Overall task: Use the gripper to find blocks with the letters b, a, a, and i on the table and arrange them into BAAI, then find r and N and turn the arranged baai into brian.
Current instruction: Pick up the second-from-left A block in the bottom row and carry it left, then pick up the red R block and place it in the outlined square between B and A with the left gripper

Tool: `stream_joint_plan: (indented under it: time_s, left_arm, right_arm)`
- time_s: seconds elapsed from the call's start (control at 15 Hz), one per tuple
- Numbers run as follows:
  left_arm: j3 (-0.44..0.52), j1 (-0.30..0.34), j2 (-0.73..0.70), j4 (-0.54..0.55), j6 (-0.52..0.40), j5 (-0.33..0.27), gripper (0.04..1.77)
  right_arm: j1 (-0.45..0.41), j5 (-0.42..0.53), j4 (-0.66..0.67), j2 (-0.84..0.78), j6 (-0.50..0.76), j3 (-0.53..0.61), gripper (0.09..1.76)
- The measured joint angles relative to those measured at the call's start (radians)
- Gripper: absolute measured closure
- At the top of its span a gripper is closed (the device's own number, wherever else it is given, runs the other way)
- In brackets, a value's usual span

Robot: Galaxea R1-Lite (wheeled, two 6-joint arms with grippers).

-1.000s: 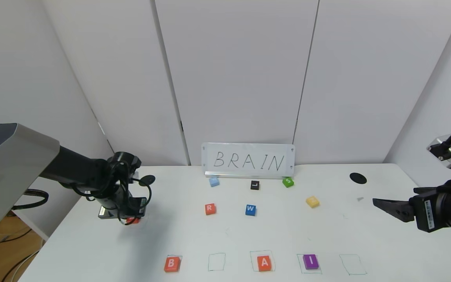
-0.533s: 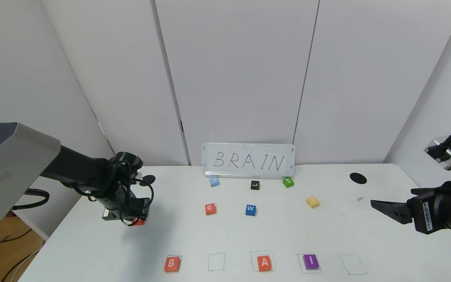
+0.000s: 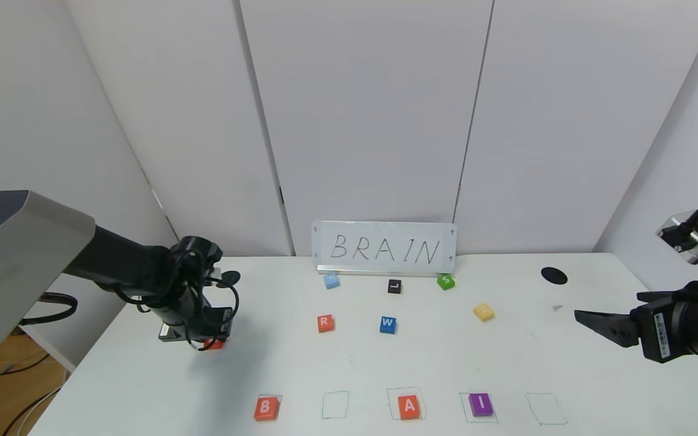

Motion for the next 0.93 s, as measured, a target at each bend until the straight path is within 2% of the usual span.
stream_joint_plan:
  time_s: [0.27,0.6,0.93]
  left_arm:
    - [0.001,-0.001,0.0,0.0,0.0,0.003,1.32]
    - [-0.001,-0.001,0.0,0.003,0.001,0.003,0.77]
    - [-0.012,-0.019,-0.026,0.001,-0.009,0.006,0.45]
  right_arm:
    - [0.002,-0.001,0.0,0.0,0.0,0.002,0.14]
    - [0.002,-0.001,-0.002,0.0,0.0,0.003,0.14]
    - [0.004,0.0,-0.001,0.0,0.0,0.003,0.14]
